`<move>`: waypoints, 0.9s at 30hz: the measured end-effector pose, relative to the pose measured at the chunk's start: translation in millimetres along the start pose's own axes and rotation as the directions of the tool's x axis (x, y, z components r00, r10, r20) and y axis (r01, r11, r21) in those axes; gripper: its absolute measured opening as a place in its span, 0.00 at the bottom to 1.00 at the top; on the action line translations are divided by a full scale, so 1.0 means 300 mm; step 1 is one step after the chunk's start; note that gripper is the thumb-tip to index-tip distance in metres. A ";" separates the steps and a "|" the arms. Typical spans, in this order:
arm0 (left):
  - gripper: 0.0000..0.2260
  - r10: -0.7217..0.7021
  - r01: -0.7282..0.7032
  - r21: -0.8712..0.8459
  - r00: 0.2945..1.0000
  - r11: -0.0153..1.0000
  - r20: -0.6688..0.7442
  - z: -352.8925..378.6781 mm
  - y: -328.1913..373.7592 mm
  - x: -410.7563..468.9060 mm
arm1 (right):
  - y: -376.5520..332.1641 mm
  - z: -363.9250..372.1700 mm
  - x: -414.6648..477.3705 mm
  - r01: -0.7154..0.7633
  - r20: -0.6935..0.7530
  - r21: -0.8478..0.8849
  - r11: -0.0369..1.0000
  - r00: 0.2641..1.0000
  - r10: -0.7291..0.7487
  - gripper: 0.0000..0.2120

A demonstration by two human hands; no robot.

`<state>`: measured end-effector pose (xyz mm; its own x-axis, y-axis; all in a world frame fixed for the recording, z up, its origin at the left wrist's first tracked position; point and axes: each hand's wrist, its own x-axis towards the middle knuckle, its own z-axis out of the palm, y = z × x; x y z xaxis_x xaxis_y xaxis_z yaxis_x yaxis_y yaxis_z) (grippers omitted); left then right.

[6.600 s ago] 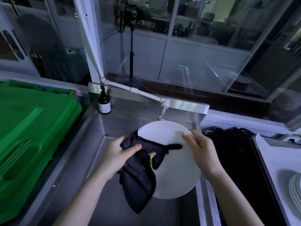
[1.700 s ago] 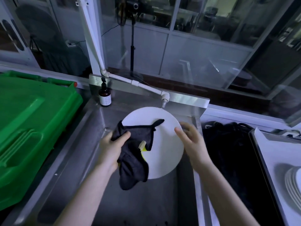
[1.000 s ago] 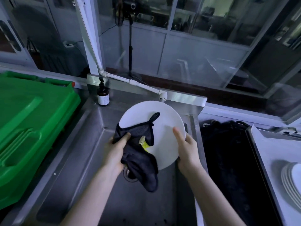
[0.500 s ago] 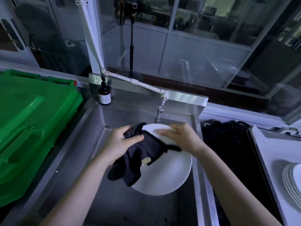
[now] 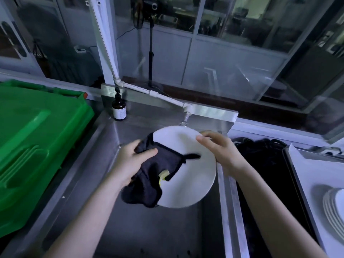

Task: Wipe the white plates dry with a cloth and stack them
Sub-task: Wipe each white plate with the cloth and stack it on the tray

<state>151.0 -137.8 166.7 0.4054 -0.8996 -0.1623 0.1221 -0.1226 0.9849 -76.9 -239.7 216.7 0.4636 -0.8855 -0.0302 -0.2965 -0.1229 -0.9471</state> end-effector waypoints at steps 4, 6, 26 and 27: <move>0.08 0.190 -0.301 0.356 0.930 0.885 0.314 -0.001 0.055 0.020 | -0.025 0.070 0.025 0.124 0.242 -0.373 0.919 0.970 -0.032 0.24; 0.08 0.185 -0.291 0.349 0.934 0.891 0.305 -0.002 0.056 0.018 | 0.000 0.081 0.015 0.155 0.220 -0.347 0.925 0.972 -0.080 0.24; 0.09 0.059 -0.106 0.158 0.959 0.982 0.277 -0.022 0.032 0.038 | -0.038 0.046 0.037 -0.004 0.206 -0.209 0.978 0.977 0.048 0.21; 0.09 0.067 -0.118 0.168 0.956 0.979 0.284 -0.020 0.035 0.035 | -0.036 0.053 0.032 -0.008 0.203 -0.175 0.985 0.978 0.044 0.19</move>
<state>161.9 -145.8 175.0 0.1382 -0.9877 -0.0726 -0.0805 -0.0842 0.9932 -56.1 -239.7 221.5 0.6095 -0.7810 -0.1362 -0.4419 -0.1921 -0.8763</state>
